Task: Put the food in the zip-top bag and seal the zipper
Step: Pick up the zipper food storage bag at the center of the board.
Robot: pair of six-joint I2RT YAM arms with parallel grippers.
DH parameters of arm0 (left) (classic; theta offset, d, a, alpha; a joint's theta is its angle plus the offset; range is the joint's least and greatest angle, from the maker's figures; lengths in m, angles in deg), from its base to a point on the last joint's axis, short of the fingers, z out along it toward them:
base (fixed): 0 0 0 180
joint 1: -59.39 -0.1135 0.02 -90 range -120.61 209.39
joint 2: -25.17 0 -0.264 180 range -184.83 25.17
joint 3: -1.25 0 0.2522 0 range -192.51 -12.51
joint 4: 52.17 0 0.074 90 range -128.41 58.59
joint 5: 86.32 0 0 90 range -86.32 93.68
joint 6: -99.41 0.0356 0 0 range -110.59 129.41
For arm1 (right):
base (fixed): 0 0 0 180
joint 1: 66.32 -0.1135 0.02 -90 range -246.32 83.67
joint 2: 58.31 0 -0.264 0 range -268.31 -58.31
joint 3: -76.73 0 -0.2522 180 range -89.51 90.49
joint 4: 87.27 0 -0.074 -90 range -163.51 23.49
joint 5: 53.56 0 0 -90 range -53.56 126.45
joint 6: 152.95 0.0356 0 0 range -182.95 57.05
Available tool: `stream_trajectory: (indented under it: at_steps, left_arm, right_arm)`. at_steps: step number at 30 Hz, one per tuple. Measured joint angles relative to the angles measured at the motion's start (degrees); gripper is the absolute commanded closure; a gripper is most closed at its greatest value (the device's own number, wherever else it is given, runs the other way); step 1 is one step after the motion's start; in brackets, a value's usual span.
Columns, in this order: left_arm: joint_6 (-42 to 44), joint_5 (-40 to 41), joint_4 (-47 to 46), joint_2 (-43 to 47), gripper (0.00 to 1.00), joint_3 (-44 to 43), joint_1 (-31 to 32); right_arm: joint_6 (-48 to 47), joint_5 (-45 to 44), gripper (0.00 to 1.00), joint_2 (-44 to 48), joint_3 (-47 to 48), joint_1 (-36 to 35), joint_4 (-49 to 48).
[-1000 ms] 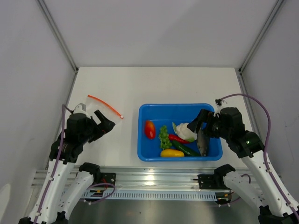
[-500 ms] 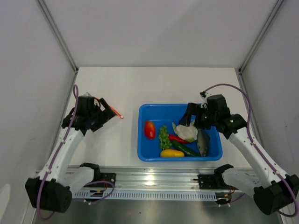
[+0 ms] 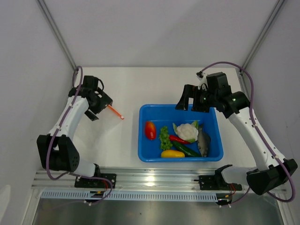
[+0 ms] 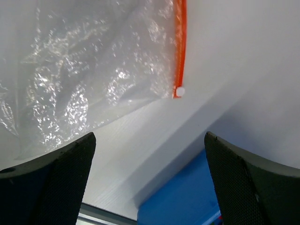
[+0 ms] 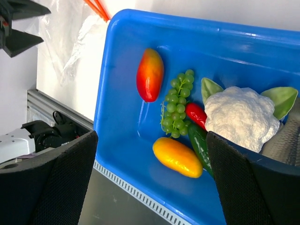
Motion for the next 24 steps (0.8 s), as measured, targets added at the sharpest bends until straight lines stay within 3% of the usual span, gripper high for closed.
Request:
stream_trajectory:
  at_steps: [8,24]
  left_arm:
    - [-2.4,6.9,4.5,-17.3,0.0,-14.6,-2.4]
    - [-5.6,9.1,14.9,-44.7,0.0,-44.4,-2.8]
  right_arm:
    - [-0.1,-1.6,0.0,-4.1,0.9,0.0,1.3]
    - [0.3,-6.6,0.01,-5.0,-0.5,0.4,3.0]
